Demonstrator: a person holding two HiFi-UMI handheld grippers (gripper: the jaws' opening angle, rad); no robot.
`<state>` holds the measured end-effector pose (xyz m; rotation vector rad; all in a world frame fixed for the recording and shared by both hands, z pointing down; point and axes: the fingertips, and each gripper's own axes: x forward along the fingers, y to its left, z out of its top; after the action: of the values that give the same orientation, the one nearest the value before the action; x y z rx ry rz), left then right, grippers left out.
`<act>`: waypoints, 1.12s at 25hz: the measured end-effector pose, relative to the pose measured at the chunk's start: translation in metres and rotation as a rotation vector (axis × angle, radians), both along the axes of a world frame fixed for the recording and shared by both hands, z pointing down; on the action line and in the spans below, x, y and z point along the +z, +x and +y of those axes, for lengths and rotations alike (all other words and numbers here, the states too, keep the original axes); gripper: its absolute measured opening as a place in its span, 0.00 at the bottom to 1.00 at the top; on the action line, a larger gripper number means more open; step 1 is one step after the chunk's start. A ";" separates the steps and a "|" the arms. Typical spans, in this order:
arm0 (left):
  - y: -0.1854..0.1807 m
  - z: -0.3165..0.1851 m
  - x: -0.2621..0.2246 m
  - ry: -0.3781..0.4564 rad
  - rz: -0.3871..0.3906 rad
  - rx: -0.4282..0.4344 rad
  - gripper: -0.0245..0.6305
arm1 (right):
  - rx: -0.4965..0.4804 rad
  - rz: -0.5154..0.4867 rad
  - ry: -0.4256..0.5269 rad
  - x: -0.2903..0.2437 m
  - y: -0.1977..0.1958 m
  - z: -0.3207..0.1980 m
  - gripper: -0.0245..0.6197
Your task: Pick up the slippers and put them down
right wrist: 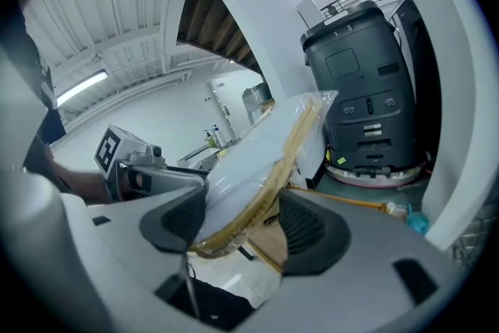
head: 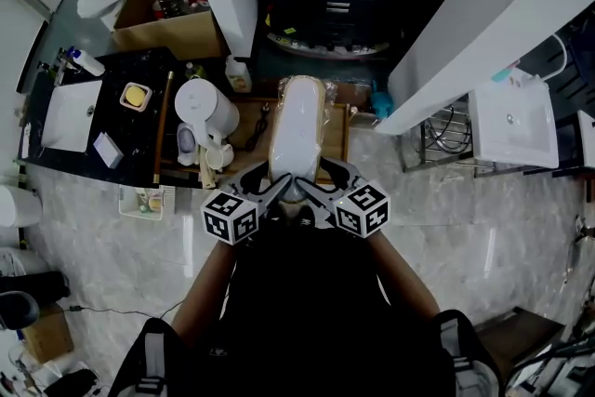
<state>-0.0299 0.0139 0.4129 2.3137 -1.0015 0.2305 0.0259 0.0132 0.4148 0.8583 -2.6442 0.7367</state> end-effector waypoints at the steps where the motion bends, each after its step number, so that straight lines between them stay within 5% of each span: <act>1: 0.001 0.000 0.000 0.001 0.000 0.000 0.40 | 0.002 -0.002 0.000 0.000 0.001 0.001 0.50; 28: -0.001 0.013 0.003 0.015 -0.020 -0.015 0.39 | 0.023 -0.004 -0.009 0.003 0.000 0.014 0.50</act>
<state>-0.0304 0.0267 0.4157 2.3206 -1.0337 0.2418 0.0257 0.0272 0.4181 0.8873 -2.6369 0.7556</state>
